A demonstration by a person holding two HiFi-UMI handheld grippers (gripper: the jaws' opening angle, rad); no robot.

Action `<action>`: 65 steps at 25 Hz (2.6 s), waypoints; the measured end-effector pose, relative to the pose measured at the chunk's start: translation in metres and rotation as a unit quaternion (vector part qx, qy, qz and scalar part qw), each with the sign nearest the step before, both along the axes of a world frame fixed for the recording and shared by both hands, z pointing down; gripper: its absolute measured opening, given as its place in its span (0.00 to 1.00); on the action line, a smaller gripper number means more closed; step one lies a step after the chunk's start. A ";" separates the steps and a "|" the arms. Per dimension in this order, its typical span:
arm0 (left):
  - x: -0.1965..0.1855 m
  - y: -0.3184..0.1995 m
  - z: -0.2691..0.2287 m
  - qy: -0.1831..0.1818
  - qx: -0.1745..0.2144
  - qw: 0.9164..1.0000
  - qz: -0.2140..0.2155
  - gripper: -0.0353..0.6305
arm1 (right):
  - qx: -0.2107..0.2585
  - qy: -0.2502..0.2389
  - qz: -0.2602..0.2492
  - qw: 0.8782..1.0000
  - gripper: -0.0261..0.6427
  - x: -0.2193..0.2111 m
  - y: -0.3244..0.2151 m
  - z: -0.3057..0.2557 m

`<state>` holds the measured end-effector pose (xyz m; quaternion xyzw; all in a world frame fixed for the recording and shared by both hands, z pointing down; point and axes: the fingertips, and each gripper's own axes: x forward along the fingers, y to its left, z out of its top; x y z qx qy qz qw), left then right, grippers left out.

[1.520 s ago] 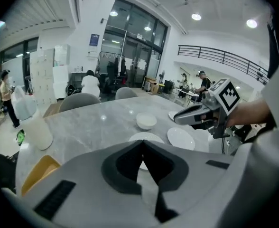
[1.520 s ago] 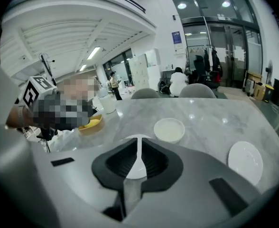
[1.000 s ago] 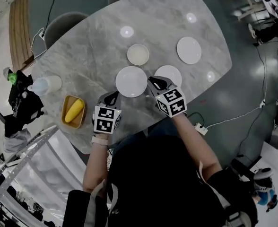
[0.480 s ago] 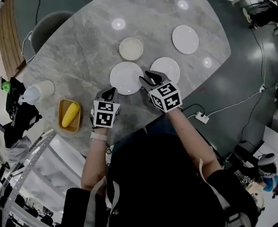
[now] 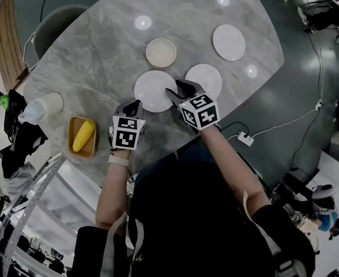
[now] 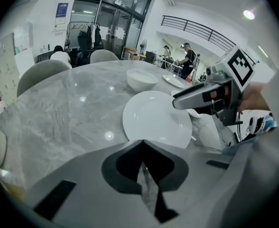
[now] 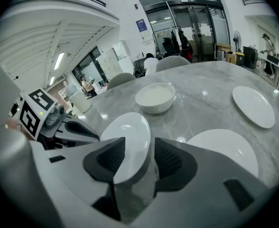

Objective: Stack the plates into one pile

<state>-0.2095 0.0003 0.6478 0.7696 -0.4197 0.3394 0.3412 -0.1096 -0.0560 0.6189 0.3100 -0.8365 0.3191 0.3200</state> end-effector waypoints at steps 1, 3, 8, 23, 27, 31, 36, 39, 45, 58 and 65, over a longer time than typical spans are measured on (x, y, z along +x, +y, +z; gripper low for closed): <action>0.000 0.000 0.000 -0.001 -0.002 1.000 0.001 0.06 | -0.001 0.000 0.000 1.000 0.31 0.000 0.000 0.000; 0.000 0.001 0.002 -0.003 -0.004 1.000 0.003 0.06 | -0.005 -0.004 0.000 1.000 0.32 -0.002 0.002 0.001; 0.000 0.002 0.004 0.003 -0.001 1.000 0.003 0.06 | -0.027 -0.022 0.000 0.999 0.32 -0.010 0.009 0.006; 0.004 0.004 0.001 -0.002 0.008 1.000 0.004 0.06 | -0.081 -0.109 0.093 0.986 0.13 -0.002 0.015 0.003; 0.005 0.006 -0.001 -0.012 0.005 1.000 0.004 0.06 | -0.089 -0.138 0.102 0.981 0.10 0.000 0.017 -0.004; 0.002 0.005 -0.004 -0.016 0.011 1.000 -0.002 0.06 | -0.082 -0.149 0.102 0.980 0.09 0.001 0.017 -0.010; 0.009 0.003 -0.013 -0.018 0.021 1.000 -0.002 0.06 | -0.072 -0.162 0.108 0.978 0.08 0.011 0.014 -0.019; 0.022 0.003 -0.018 -0.018 0.025 1.000 0.005 0.06 | -0.062 -0.168 0.114 0.977 0.08 0.023 0.012 -0.027; 0.051 -0.001 -0.025 -0.019 0.030 0.999 0.021 0.06 | -0.057 -0.178 0.137 0.973 0.08 0.054 0.009 -0.034; 0.117 -0.003 -0.034 -0.026 0.025 0.999 0.031 0.06 | -0.072 -0.182 0.179 0.964 0.08 0.142 -0.002 -0.031; 0.145 -0.009 -0.034 -0.030 0.023 0.999 0.022 0.06 | -0.081 -0.179 0.167 0.966 0.08 0.170 -0.011 -0.024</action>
